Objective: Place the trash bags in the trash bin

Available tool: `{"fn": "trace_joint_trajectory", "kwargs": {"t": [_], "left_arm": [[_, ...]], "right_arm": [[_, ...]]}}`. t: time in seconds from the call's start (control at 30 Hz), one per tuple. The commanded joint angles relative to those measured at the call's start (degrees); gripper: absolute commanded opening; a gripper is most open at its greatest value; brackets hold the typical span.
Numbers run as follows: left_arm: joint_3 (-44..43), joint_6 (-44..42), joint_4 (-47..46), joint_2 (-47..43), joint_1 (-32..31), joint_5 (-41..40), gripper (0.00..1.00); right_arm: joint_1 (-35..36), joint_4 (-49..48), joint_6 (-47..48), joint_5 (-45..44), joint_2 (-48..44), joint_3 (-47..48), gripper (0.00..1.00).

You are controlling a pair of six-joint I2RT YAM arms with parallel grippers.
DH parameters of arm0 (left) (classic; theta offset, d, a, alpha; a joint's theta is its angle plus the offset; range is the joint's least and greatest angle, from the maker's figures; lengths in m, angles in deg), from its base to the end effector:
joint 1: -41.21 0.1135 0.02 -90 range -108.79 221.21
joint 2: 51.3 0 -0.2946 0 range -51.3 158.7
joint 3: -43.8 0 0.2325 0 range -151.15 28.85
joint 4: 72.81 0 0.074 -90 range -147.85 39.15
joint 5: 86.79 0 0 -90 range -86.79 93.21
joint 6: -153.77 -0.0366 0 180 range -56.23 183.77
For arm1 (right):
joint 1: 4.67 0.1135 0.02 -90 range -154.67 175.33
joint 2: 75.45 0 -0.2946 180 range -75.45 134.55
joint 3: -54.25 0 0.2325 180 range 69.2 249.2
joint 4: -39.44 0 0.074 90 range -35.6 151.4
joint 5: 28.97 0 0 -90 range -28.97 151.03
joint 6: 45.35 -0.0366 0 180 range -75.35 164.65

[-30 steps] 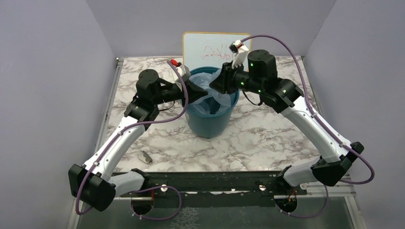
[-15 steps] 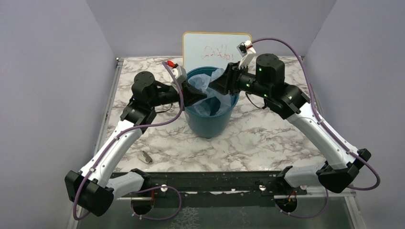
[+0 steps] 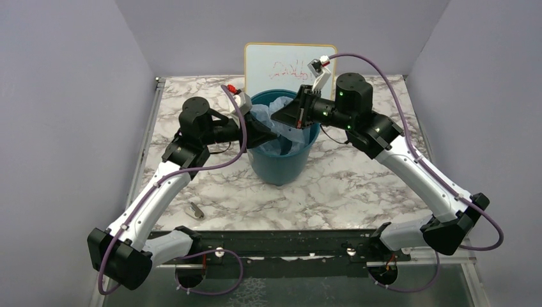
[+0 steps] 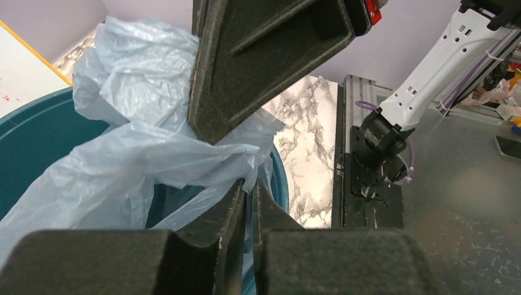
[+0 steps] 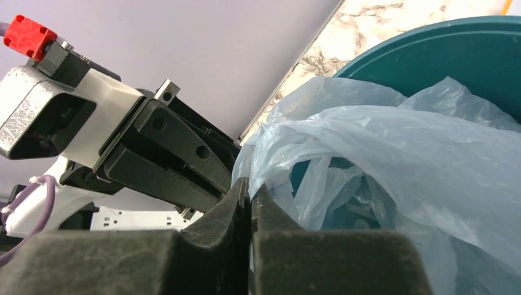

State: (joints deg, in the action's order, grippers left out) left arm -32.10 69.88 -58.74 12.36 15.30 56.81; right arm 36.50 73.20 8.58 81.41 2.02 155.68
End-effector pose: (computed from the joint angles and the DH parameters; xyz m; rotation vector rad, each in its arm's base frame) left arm 0.1780 -0.1192 0.4237 1.0106 1.3924 -1.1632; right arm 0.1988 0.1908 0.4771 -0.3709 1.8803 1.2621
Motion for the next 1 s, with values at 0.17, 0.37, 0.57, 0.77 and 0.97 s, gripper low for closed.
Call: {"fn": "trace_joint_trajectory", "kwargs": {"t": [0.17,0.37,0.57,0.77,0.97], "left_arm": [[0.7,2.0,-1.4,-1.7,-0.2,-1.3,0.41],[2.5,5.7,-6.2,-2.0,-0.2,-1.9,0.7],[3.0,13.6,-17.7,-1.0,-0.1,-5.8,0.69],[3.9,12.6,-17.2,-0.5,0.0,-7.3,0.65],[3.2,9.1,-13.5,-1.0,0.0,-9.5,0.26]], "right_arm": [[0.0,-1.2,2.0,1.9,0.8,0.2,0.01],[0.0,-0.7,3.1,1.6,1.0,0.3,0.01],[0.0,0.5,4.5,0.6,1.7,1.2,0.01],[0.0,1.8,5.6,-0.1,2.2,2.5,0.01],[0.0,2.6,7.1,-5.0,1.2,2.8,0.03]]}}
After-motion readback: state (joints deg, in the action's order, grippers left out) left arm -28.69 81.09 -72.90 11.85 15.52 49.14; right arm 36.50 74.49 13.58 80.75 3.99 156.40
